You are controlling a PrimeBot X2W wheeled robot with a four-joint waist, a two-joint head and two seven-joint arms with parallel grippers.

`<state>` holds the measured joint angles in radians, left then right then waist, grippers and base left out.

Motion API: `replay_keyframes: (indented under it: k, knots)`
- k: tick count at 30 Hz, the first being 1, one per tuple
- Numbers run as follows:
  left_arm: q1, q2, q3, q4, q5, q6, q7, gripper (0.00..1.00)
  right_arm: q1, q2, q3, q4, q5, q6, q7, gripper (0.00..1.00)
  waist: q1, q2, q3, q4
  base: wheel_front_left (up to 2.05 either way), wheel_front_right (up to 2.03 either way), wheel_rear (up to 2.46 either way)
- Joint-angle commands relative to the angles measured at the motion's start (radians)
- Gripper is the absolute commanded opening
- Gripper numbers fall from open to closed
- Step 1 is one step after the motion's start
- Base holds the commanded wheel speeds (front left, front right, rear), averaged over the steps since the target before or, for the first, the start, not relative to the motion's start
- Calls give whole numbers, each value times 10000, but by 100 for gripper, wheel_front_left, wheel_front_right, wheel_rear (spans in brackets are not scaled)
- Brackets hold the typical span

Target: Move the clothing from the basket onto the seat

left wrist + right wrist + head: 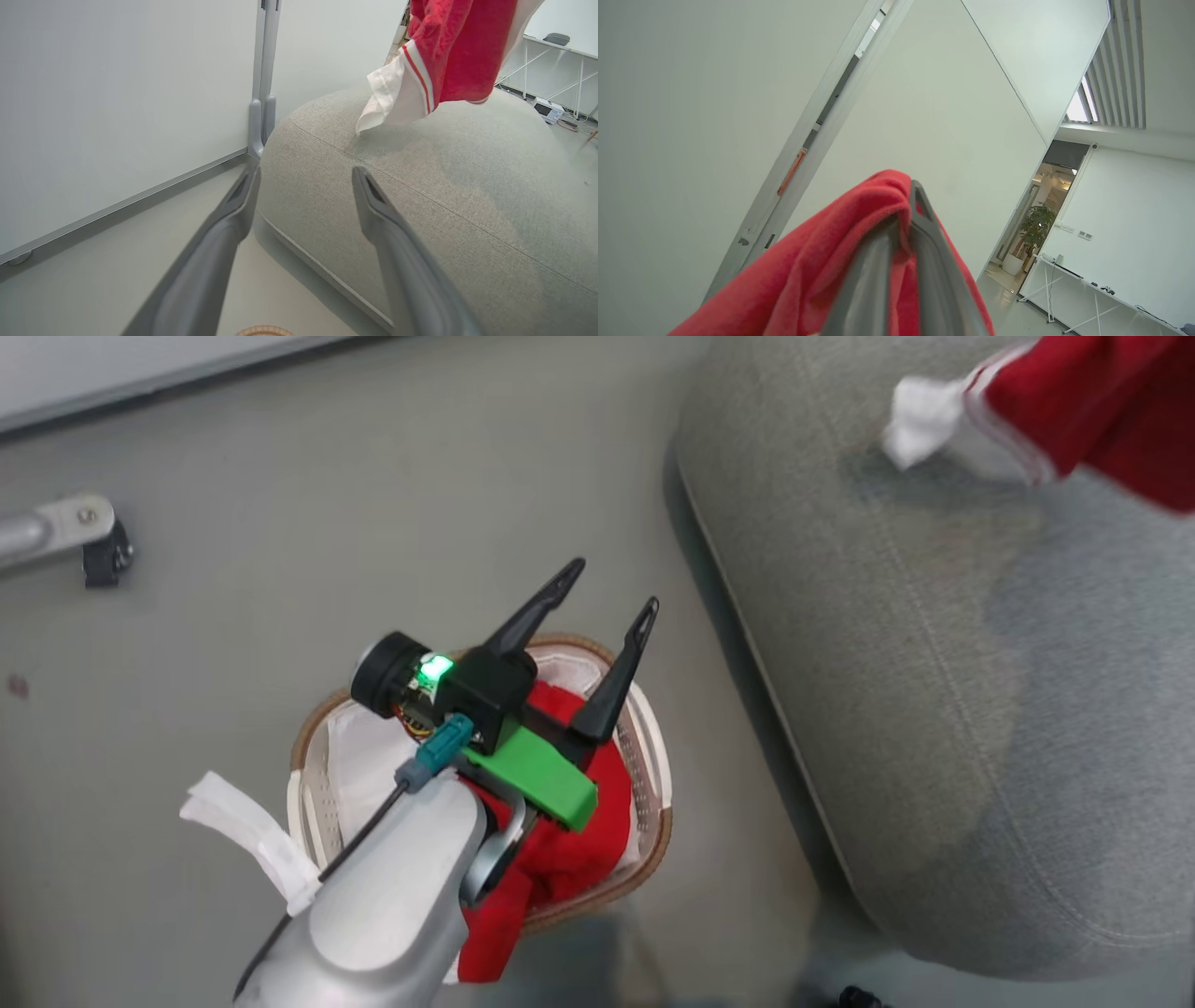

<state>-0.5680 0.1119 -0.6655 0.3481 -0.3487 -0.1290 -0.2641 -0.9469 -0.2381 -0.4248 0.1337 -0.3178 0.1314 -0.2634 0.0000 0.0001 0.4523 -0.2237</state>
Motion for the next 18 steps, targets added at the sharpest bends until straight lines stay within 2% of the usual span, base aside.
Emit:
replay_keyframes:
  k: [1, 5, 8, 18]
  knots:
    - [-298, 98, 86, -92, 151, -28, -4, 100, -399, -279, -76, 251, -104, -14, -21, 0, 0, -1, 1352, 802, 0, 0, 0]
    - [-621, 70, 227, -228, 238, -28, -4, 100, -1378, -964, -379, 891, -222, -14, -21, 0, 0, -1, 2032, 1040, 0, 0, 0]
    - [-797, 14, 301, -314, 286, -28, -4, 100, -1610, -1105, -594, 1283, -421, -14, -21, 0, 0, -1, 2429, 1193, 0, 0, 0]
    - [-766, -92, 359, -347, 363, -29, -4, 100, 311, -292, -1056, 2527, -832, -14, -16, 0, 0, -1, 2958, 1445, 0, 0, 0]
